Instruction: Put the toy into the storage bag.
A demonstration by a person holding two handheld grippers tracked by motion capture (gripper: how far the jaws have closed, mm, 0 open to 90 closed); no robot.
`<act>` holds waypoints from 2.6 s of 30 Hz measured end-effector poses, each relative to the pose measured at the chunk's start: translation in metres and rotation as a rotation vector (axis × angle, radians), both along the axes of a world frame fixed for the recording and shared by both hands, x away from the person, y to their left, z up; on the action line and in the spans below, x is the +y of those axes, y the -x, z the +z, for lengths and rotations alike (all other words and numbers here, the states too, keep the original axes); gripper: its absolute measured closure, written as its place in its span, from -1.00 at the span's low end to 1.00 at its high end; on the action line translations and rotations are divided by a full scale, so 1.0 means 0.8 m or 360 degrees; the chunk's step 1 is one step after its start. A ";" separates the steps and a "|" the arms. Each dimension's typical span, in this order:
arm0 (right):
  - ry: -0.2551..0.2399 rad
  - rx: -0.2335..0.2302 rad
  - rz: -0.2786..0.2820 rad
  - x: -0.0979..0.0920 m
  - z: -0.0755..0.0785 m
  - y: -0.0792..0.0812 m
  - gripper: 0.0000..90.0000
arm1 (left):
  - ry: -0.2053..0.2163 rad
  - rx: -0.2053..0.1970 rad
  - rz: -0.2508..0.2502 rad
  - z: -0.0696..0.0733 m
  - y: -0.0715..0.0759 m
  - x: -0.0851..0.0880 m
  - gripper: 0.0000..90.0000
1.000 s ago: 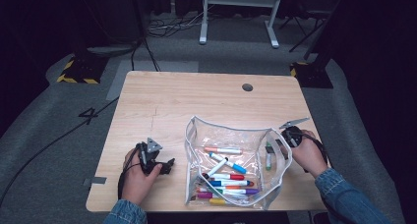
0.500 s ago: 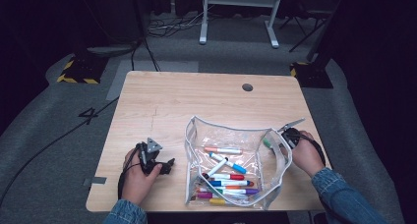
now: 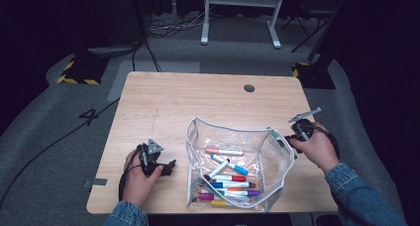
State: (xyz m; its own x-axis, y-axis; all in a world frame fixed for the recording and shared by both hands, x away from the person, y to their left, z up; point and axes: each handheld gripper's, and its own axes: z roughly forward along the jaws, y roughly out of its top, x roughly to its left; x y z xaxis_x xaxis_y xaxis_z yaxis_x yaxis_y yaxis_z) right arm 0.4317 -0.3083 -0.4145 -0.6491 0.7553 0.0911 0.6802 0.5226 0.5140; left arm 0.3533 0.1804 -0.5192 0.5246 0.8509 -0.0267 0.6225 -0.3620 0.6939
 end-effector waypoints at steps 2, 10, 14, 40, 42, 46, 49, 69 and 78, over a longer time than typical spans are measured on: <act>-0.0015 -0.0010 0.0015 0.002 0.019 0.004 0.72 | -0.0001 0.0000 -0.0001 0.000 0.000 0.000 -0.79; -0.0063 -0.0062 0.0104 0.011 0.075 0.019 0.72 | 0.0002 0.0004 0.0001 0.000 -0.001 -0.001 -0.79; -0.0088 -0.0076 0.0135 0.016 0.099 0.025 0.72 | 0.0002 0.0007 -0.0006 0.000 -0.001 -0.001 -0.80; -0.0189 -0.0120 0.0626 0.116 0.180 0.083 0.72 | -0.0002 0.0005 -0.0005 0.000 -0.003 -0.001 -0.80; -0.0189 -0.0085 0.0687 0.130 0.175 0.087 0.72 | -0.0003 0.0005 -0.0005 0.000 -0.003 -0.001 -0.80; -0.0168 -0.0065 0.0792 0.153 0.167 0.093 0.72 | -0.0003 0.0005 -0.0005 0.000 -0.003 -0.001 -0.80; -0.0133 -0.0044 0.0856 0.170 0.157 0.097 0.72 | -0.0003 0.0005 -0.0005 0.000 -0.003 -0.001 -0.80; 0.0148 0.0132 0.1074 0.233 0.086 0.104 0.72 | -0.0007 0.0004 -0.0009 0.000 -0.003 -0.001 -0.80; 0.0310 0.0219 0.1148 0.252 0.053 0.109 0.72 | -0.0007 0.0004 -0.0009 0.000 -0.003 -0.001 -0.80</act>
